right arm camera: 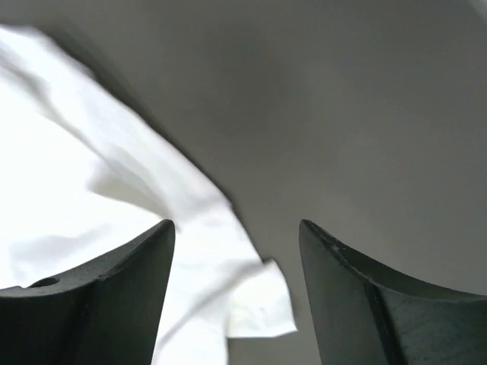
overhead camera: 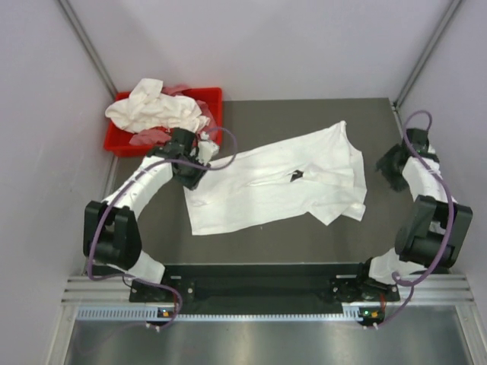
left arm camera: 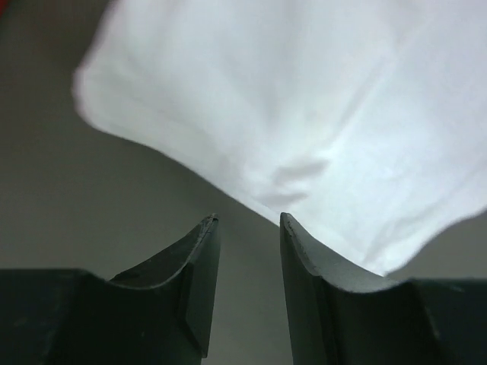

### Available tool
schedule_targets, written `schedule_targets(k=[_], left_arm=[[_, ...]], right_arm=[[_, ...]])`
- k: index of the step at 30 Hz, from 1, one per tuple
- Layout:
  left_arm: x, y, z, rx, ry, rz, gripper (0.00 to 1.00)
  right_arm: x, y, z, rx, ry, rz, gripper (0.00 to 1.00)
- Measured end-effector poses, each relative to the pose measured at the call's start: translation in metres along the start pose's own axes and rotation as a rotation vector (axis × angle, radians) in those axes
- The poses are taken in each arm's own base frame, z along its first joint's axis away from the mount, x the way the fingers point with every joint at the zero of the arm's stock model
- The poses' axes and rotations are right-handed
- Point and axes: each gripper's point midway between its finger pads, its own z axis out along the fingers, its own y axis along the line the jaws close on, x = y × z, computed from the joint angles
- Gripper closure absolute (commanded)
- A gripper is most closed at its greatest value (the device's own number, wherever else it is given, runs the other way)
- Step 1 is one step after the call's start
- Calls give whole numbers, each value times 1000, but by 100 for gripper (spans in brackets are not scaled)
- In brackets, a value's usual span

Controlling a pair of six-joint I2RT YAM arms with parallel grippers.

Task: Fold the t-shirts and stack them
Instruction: Fold the tshirt

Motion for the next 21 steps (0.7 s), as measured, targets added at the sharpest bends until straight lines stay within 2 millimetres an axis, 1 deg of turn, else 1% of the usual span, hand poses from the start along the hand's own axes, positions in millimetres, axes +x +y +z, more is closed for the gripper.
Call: schedule_targets(k=[1, 4, 5, 6, 7, 11, 13, 15, 16, 17, 18, 19, 20, 21], left_arm=[[8, -18, 0, 26, 18, 59, 57], [41, -66, 4, 114, 105, 201, 53], [54, -81, 5, 149, 141, 245, 50], [68, -95, 5, 181, 182, 286, 49], [80, -104, 6, 202, 212, 314, 45], [109, -122, 5, 232, 275, 376, 45], [121, -124, 6, 218, 295, 402, 46], [130, -123, 8, 200, 319, 414, 47], [133, -120, 9, 182, 326, 416, 50], [135, -117, 11, 164, 329, 415, 53], [136, -114, 14, 145, 326, 417, 58], [138, -112, 15, 133, 328, 416, 62], [140, -111, 17, 121, 330, 415, 69], [142, -110, 19, 114, 329, 411, 72]], right_arm=[[24, -12, 5, 24, 58, 14, 37], [95, -39, 18, 75, 244, 51, 38], [115, -46, 18, 88, 299, 64, 38], [127, -49, 17, 95, 332, 74, 39], [134, -50, 14, 87, 343, 90, 39], [138, -49, 7, 56, 324, 114, 39], [144, -50, 7, 49, 332, 123, 39], [146, -47, 6, 35, 338, 127, 41], [146, -45, 6, 24, 339, 126, 42], [146, -43, 7, 20, 339, 124, 45], [145, -43, 8, 16, 338, 125, 52], [144, -42, 8, 11, 334, 122, 57], [143, -41, 9, 10, 330, 121, 61], [143, -41, 9, 10, 327, 120, 72]])
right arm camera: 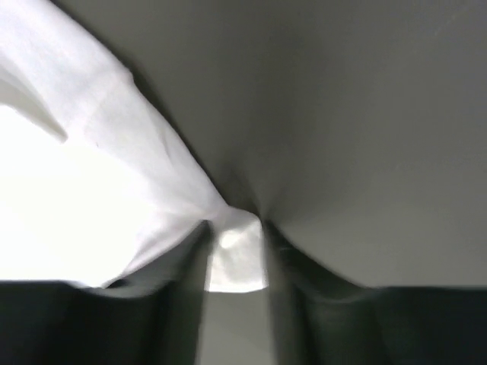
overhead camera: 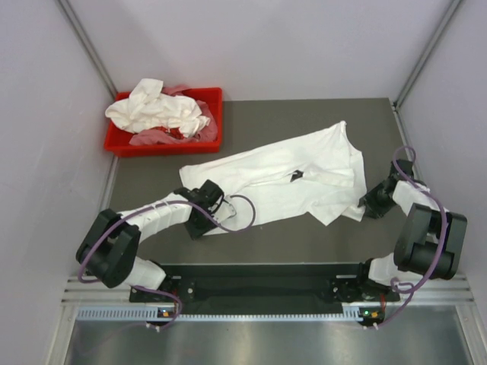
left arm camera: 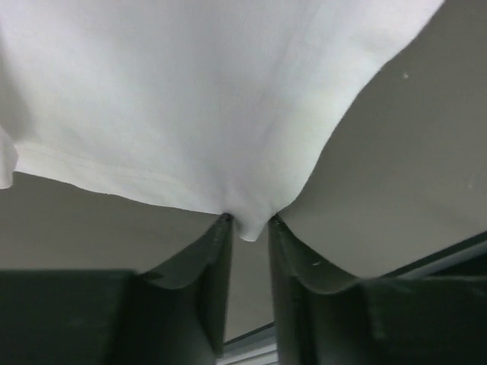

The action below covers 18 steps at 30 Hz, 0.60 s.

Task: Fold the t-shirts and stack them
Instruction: Fold the tshirt

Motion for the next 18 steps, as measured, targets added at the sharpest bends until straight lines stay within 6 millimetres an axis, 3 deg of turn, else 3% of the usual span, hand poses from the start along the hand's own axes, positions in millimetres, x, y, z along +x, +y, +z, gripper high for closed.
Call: schedule_targets(k=[1, 2, 5, 12, 18], left_arm=[[2, 1, 3, -9, 2, -3, 76], [3, 1, 4, -15, 5, -4, 87], [4, 1, 5, -25, -1, -14, 100], [2, 2, 4, -35, -10, -55, 100], [-5, 14, -3, -58, -54, -105, 100]], right_arm=[[-1, 0, 0, 0, -4, -5, 77], [-2, 1, 1, -2, -8, -4, 83], [-4, 2, 2, -7, -14, -12, 100], [-9, 5, 0, -15, -22, -51, 100], [-40, 34, -21, -64, -105, -151, 100]])
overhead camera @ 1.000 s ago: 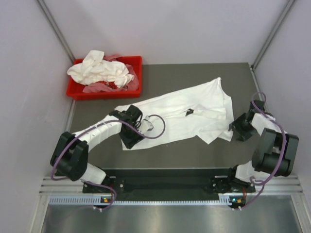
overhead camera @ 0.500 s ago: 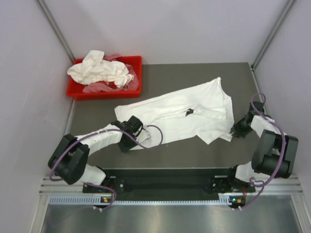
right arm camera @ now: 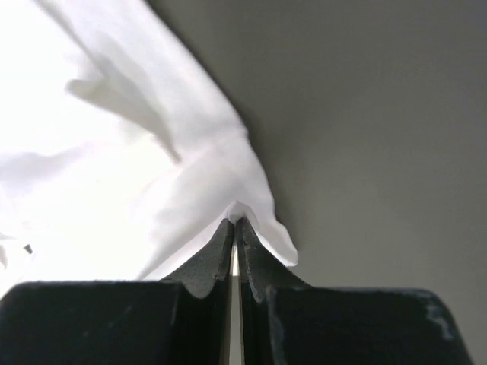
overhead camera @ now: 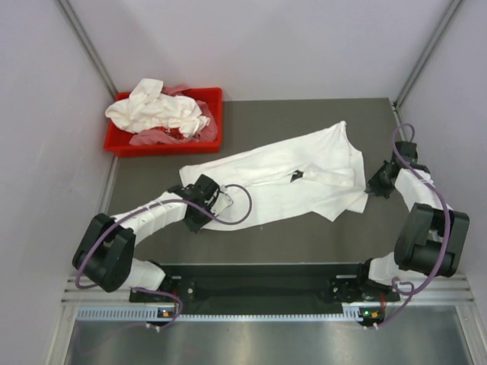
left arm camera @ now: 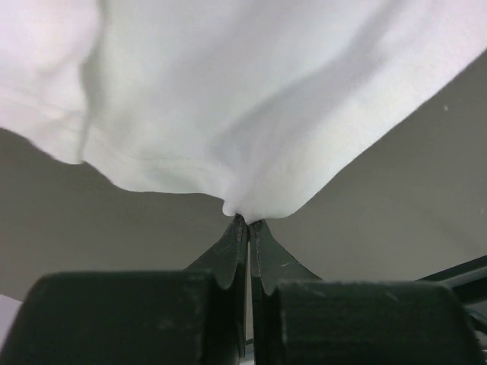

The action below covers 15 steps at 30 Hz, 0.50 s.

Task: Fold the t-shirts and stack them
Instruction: Fold the tshirt

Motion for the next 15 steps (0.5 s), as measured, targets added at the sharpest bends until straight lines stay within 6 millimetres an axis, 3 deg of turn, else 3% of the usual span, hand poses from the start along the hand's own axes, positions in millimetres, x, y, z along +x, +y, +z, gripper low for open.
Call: schedule_targets(k=[10, 15], left_arm=[[-36, 30, -24, -45, -102, -57, 100], [-40, 67, -36, -85, -137, -161, 100]], right_arm=[[-30, 52, -31, -38, -102, -221, 100], [-60, 97, -46, -99, -179, -342, 100]])
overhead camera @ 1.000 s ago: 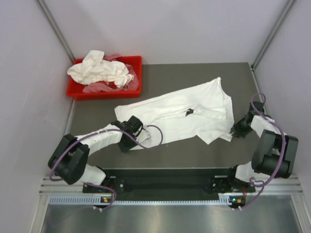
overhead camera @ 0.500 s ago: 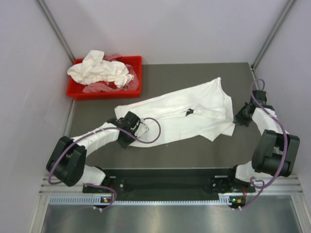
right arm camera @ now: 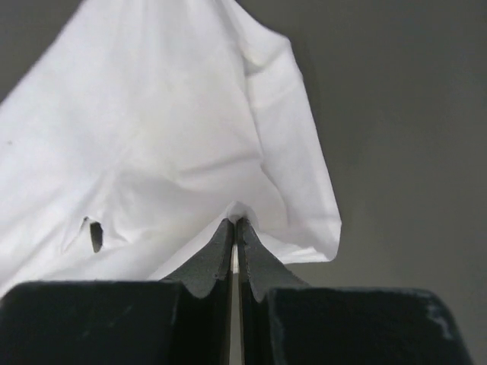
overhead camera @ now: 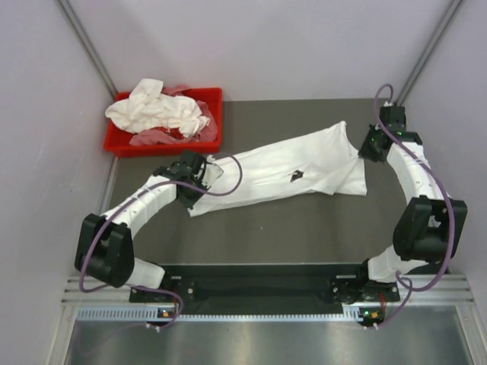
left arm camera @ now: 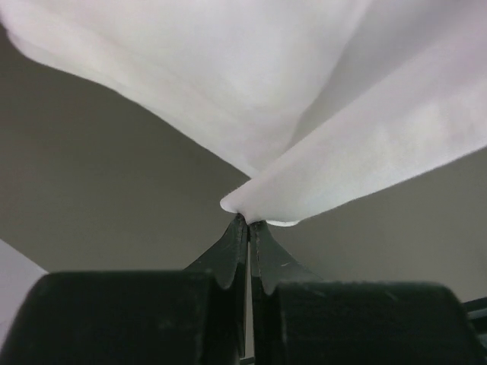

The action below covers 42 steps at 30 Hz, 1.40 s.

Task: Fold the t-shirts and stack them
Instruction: Fold the tshirt

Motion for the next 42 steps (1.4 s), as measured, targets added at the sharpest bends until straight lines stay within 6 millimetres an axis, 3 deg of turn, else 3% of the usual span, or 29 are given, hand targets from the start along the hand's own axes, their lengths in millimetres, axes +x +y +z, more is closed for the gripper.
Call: schedule_targets(k=[6, 11, 17, 27, 38, 40, 42], left_arm=[[-4, 32, 13, -14, 27, -76, 100], [-8, 44, 35, -12, 66, -94, 100], [-9, 48, 47, -17, 100, -92, 100], [-7, 52, 53, -37, 121, -106, 100], [-23, 72, 60, -124, 111, -172, 100], [-22, 70, 60, -119, 116, -175, 100], [-21, 69, 60, -116, 118, -174, 100]], right_arm=[[-57, 44, 22, -74, -79, -127, 100], [-85, 71, 66, -103, -87, -203, 100], [-97, 86, 102, -109, -76, -252, 100], [-95, 116, 129, -131, -75, -341, 100], [-102, 113, 143, -66, -101, -338, 100], [-103, 113, 144, -65, -104, -338, 98], [-103, 113, 145, -63, -102, -337, 89]])
